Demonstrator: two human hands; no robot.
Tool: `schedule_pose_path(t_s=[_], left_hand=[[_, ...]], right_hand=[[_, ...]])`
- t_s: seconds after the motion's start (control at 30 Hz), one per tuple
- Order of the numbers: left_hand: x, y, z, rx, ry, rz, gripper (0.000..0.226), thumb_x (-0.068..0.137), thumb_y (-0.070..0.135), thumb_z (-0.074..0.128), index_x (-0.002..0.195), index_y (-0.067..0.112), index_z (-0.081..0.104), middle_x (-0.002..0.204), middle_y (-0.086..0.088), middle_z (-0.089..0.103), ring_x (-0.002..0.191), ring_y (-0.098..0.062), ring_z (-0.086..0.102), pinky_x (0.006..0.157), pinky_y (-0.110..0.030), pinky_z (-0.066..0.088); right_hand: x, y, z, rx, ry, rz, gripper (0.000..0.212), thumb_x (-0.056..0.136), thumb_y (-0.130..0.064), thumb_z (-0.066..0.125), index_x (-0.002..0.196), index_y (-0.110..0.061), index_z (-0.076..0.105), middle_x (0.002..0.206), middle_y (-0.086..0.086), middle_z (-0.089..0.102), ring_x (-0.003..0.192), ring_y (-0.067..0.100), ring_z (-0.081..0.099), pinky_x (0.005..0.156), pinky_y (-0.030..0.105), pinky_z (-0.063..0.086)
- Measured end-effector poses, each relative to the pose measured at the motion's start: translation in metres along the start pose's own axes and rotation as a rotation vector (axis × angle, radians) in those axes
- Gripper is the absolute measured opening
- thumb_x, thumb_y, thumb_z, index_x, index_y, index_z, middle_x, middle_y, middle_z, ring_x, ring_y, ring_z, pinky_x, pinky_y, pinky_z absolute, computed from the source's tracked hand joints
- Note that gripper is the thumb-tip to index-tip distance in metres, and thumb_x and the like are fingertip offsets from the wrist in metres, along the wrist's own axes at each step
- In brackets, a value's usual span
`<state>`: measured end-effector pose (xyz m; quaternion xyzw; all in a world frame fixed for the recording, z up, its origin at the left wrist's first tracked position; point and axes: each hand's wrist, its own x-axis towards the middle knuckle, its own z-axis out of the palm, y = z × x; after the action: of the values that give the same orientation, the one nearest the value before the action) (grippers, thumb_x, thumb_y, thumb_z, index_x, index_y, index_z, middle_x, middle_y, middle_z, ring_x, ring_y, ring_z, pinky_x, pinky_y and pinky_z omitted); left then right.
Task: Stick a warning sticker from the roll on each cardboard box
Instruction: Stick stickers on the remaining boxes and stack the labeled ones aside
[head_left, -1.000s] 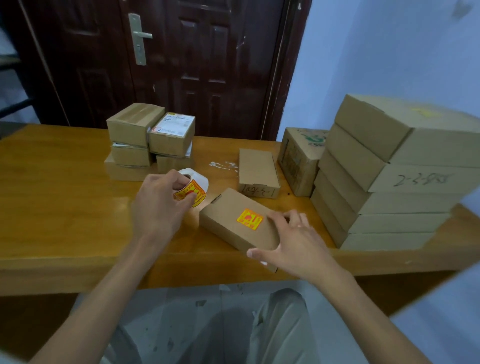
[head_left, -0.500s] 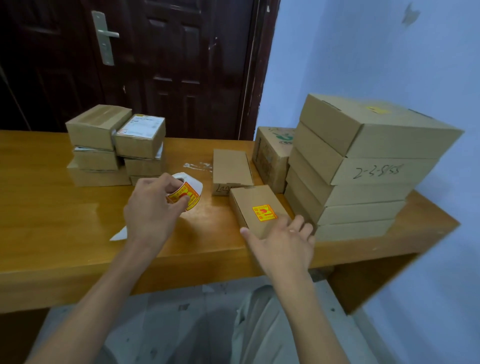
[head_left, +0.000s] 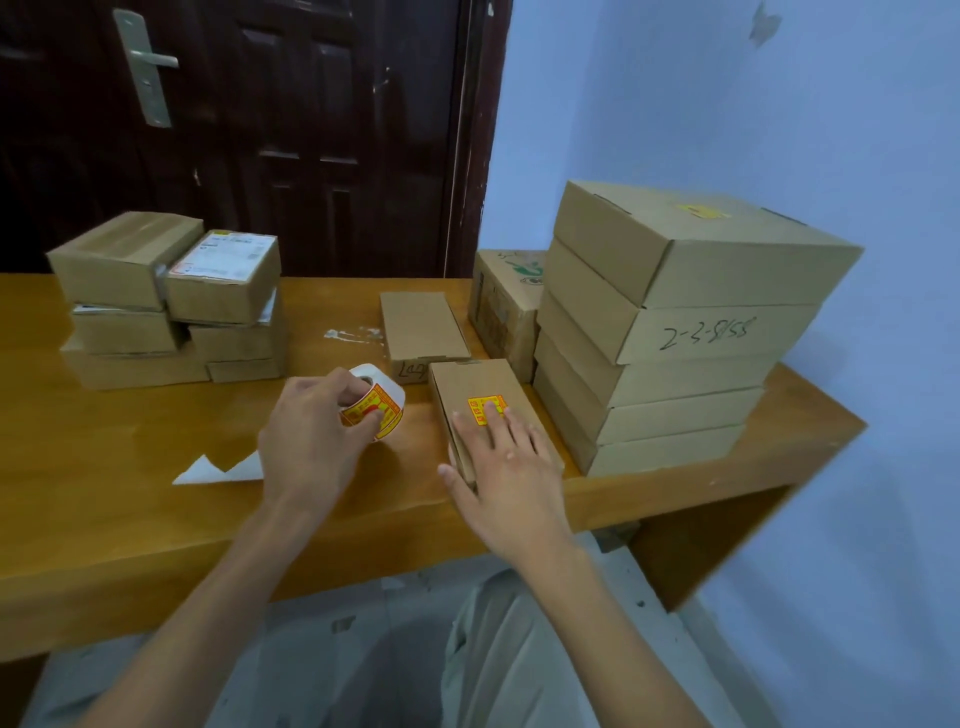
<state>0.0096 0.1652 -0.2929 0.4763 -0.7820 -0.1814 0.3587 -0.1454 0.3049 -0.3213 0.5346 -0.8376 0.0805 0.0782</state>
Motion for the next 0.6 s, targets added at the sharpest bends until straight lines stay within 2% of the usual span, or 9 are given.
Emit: schedule_pose_path(t_s=[0.17, 0.37, 0.6], left_hand=[[-0.001, -0.001, 0.006, -0.007, -0.023, -0.014, 0.027, 0.084, 0.032, 0.086, 0.108, 0.029, 0.072, 0.12, -0.003, 0.071, 0.114, -0.019, 0.062, 0.071, -0.03, 0.042], [0.0, -0.004, 0.008, 0.004, -0.04, -0.018, 0.028, 0.084, 0.031, 0.086, 0.109, 0.029, 0.072, 0.121, -0.003, 0.071, 0.116, -0.02, 0.062, 0.072, -0.032, 0.045], [0.004, -0.007, 0.008, 0.01, -0.023, -0.011, 0.028, 0.084, 0.033, 0.086, 0.109, 0.03, 0.071, 0.121, -0.003, 0.07, 0.114, -0.02, 0.063, 0.071, -0.032, 0.046]], right_hand=[[-0.013, 0.003, -0.002, 0.001, 0.0, 0.045, 0.069, 0.106, -0.069, 0.023, 0.167, -0.038, 0.015, 0.175, 0.006, 0.022, 0.163, 0.028, 0.015, 0.131, 0.047, 0.011], [-0.022, -0.001, -0.003, -0.004, 0.028, 0.073, 0.069, 0.105, -0.068, 0.028, 0.167, -0.036, 0.022, 0.173, 0.007, 0.03, 0.161, 0.03, 0.023, 0.129, 0.049, 0.016], [0.002, 0.014, 0.001, 0.008, 0.02, 0.083, 0.066, 0.107, -0.062, 0.029, 0.167, -0.036, 0.019, 0.174, 0.008, 0.026, 0.162, 0.03, 0.018, 0.13, 0.049, 0.016]])
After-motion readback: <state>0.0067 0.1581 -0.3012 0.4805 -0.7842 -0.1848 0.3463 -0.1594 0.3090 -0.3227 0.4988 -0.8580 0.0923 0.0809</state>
